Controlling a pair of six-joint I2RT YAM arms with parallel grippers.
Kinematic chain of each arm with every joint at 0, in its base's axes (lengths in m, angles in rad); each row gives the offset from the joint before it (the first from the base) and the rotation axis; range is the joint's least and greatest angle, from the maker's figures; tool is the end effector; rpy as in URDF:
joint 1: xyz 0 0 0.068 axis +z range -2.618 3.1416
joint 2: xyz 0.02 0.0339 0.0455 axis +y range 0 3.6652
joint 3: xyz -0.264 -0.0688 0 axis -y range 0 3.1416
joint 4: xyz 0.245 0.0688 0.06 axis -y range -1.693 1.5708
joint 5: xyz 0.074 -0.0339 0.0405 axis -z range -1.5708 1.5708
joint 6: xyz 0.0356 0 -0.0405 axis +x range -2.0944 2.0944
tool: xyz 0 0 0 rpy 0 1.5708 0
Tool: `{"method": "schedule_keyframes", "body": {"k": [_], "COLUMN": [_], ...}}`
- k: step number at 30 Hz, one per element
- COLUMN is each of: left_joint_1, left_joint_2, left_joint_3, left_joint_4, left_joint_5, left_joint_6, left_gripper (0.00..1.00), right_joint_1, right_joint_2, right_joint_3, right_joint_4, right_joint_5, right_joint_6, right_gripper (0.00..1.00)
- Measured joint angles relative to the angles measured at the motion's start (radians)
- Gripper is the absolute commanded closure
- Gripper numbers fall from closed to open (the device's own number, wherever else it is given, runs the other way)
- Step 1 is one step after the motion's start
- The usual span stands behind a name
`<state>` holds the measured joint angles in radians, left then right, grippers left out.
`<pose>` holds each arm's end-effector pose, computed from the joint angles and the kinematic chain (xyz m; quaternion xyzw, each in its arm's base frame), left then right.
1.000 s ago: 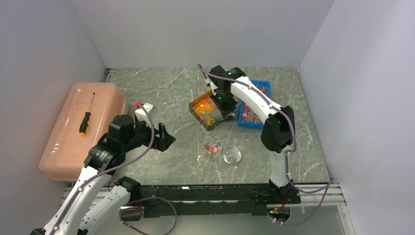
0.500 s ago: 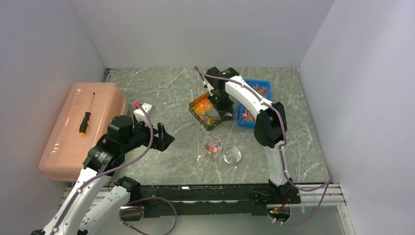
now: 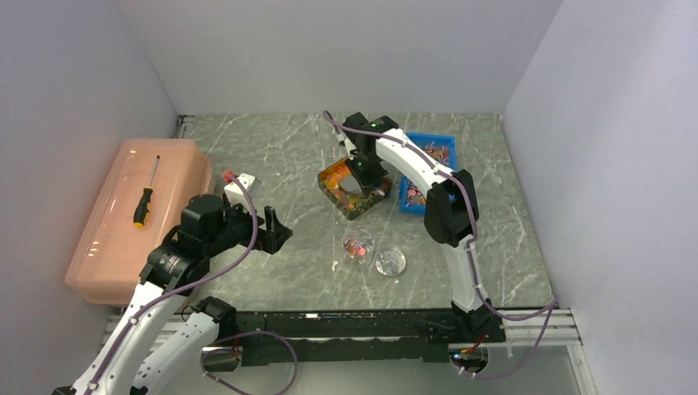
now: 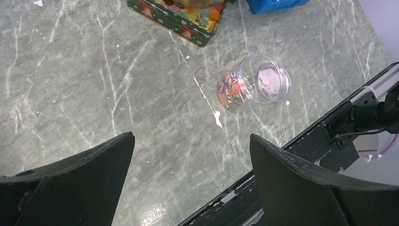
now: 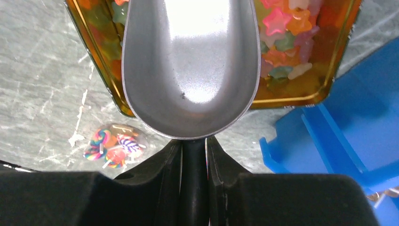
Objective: Pack the candies
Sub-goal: Scoop the fake candies from the storage box.
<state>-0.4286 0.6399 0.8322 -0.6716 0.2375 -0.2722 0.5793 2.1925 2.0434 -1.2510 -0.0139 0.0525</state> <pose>0.1180 -0.0631 0.3268 0.1276 0.8413 -0.2720 0.4493 0.3709 0.2432 0.2430 -0.2600 0.9618 0.0331 0.0789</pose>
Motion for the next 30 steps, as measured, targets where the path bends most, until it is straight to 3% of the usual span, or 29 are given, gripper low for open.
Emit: {"method": "schedule_keyframes", "body": {"k": [12,30], "left_joint_1": [0.0,0.0], "left_joint_2": [0.014,0.033], "left_joint_3": [0.0,0.0], "left_joint_4": [0.0,0.0], "left_joint_5": [0.0,-0.023], "left_joint_6": [0.0,0.0], "left_gripper": [0.0,0.0], "right_joint_1": [0.0,0.002], "right_joint_2": [-0.016,-0.266], "right_joint_3": [-0.143,-0.562], "right_joint_4": [0.174,0.506], "right_joint_5": [-0.042,-0.01], "right_joint_6": [0.028,0.043], "right_gripper": [1.0,1.0]}}
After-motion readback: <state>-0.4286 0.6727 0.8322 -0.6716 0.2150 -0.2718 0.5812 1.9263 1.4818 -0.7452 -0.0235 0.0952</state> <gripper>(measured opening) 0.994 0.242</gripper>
